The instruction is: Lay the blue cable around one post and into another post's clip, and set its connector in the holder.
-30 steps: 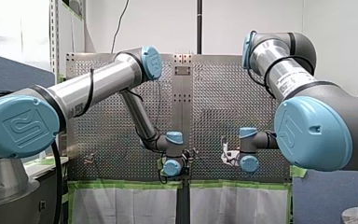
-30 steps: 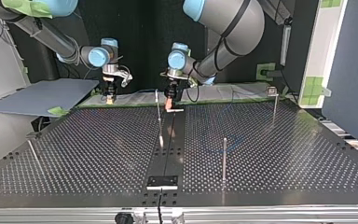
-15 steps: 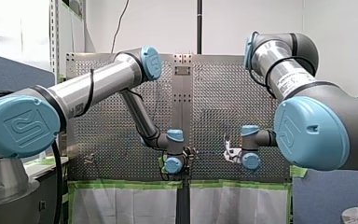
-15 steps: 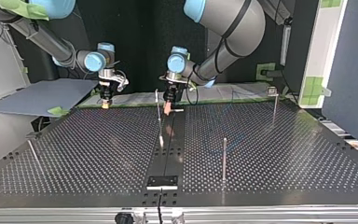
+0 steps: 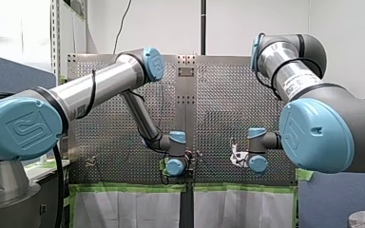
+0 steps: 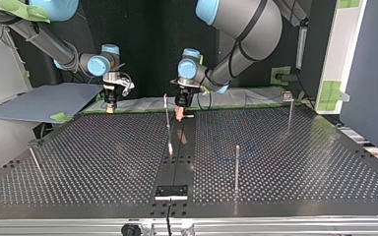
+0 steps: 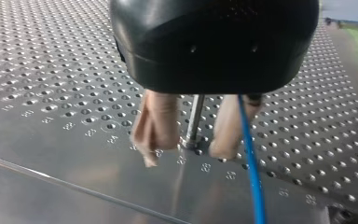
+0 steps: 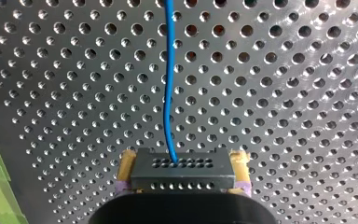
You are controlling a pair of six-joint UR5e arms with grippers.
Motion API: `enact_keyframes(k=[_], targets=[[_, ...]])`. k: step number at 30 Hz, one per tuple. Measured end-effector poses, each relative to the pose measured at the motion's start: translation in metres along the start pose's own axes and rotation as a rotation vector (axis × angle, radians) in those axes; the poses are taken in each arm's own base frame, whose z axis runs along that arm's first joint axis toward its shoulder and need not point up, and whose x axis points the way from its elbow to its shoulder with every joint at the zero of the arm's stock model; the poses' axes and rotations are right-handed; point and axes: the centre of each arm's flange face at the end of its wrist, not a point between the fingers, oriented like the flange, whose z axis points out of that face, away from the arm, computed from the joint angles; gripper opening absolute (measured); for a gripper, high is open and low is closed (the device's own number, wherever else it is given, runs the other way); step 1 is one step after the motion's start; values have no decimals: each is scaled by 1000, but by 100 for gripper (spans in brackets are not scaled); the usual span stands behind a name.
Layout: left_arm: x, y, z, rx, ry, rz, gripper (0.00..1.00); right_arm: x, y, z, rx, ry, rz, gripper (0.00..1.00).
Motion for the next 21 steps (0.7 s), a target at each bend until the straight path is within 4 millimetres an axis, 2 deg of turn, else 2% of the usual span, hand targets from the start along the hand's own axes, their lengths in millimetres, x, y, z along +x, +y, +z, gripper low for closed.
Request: enact_keyframes(k=[14,21], targets=[[-36,-7,-42,49,125,112,100,-2,0,-1,0,-13,10,0],[-28,4,-72,33,234,192,100,-5,0,-3,-1,-33,13,0]])
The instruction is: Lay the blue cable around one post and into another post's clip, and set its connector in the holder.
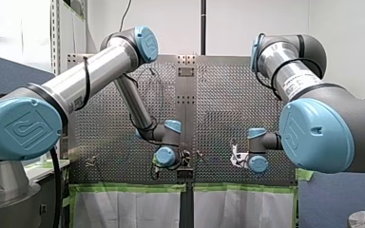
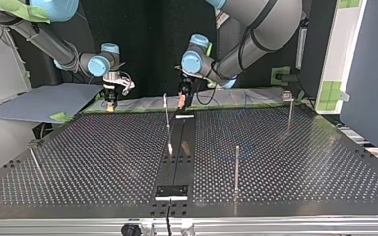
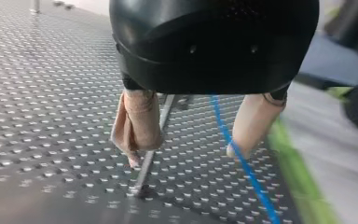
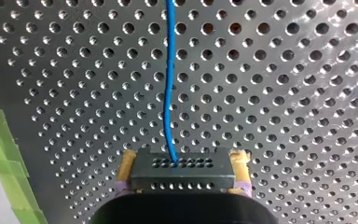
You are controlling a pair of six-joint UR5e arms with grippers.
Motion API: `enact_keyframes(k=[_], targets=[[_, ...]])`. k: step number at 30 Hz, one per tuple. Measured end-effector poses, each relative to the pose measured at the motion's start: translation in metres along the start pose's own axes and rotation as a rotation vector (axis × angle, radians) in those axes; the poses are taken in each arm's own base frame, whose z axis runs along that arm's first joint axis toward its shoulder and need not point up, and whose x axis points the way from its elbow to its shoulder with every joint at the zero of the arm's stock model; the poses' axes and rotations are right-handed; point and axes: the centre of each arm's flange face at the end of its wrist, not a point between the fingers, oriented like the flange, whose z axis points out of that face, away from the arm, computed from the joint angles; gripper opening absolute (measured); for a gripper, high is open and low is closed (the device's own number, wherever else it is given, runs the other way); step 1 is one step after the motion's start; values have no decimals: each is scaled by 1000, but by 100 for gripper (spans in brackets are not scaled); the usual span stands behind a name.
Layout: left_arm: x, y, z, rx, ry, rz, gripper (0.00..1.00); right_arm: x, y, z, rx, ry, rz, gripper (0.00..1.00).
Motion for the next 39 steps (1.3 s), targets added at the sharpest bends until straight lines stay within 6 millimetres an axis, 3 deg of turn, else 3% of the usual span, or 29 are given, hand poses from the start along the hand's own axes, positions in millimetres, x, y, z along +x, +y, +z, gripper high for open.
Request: enact_keyframes(k=[16,29,39], targets=[[11,6,-13,15,121,62,100,-1,0,-1,0,-6,2,0],[-25,4,-32,59,18,-25,100,-2,0,-1,2,-7,2,0],[-22,-1,-46,98,15,-24,100,-4,-2,-1,7,-9,7,0]])
